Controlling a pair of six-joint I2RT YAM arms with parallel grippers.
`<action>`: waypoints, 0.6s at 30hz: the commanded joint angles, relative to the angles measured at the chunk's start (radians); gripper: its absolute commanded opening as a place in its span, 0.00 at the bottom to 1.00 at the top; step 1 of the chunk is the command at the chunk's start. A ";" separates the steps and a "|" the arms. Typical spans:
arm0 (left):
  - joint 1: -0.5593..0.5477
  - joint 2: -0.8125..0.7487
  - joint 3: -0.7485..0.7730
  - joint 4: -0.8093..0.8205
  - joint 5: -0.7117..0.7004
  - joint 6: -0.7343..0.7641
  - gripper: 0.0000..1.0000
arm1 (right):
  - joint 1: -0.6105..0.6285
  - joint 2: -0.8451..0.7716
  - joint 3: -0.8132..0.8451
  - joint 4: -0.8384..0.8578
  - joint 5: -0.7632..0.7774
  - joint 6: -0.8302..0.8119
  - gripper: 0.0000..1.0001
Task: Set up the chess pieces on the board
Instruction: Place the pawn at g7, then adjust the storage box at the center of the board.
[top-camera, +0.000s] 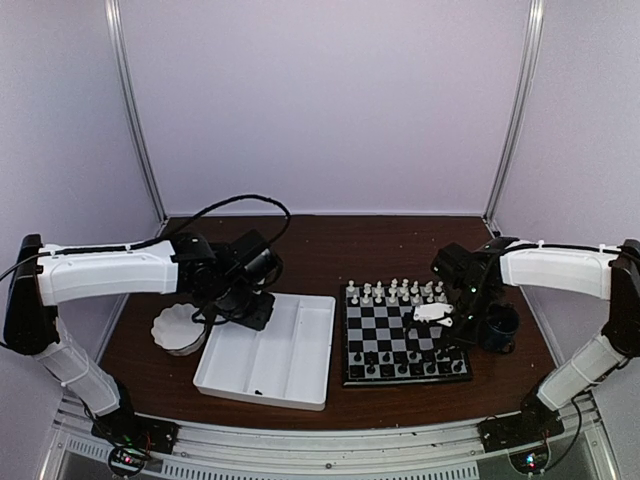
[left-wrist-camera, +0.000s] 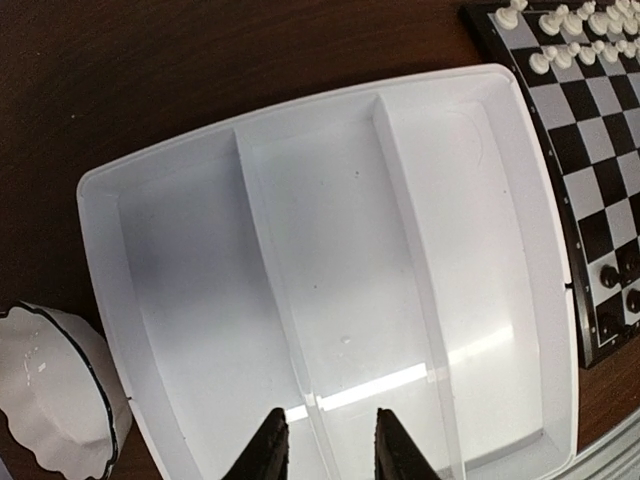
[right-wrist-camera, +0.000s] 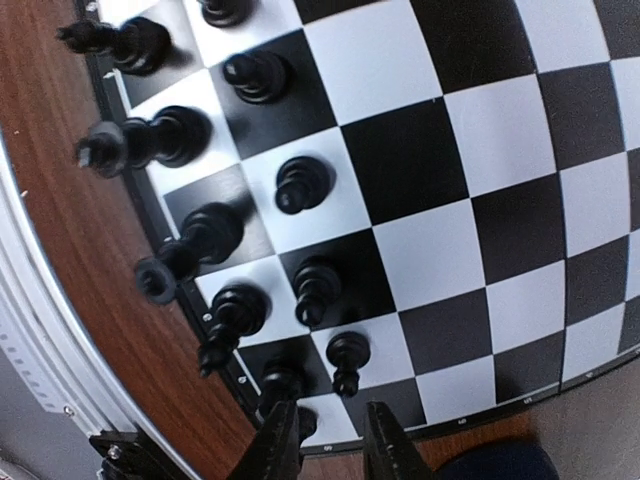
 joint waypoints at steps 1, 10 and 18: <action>-0.022 0.004 -0.043 0.033 0.092 0.107 0.31 | -0.007 -0.119 0.068 -0.100 -0.046 0.004 0.26; -0.104 0.117 -0.051 0.051 0.336 0.273 0.30 | -0.052 -0.258 -0.029 0.027 -0.081 0.051 0.31; -0.138 0.182 -0.066 0.057 0.442 0.303 0.31 | -0.083 -0.274 -0.028 0.023 -0.090 0.044 0.31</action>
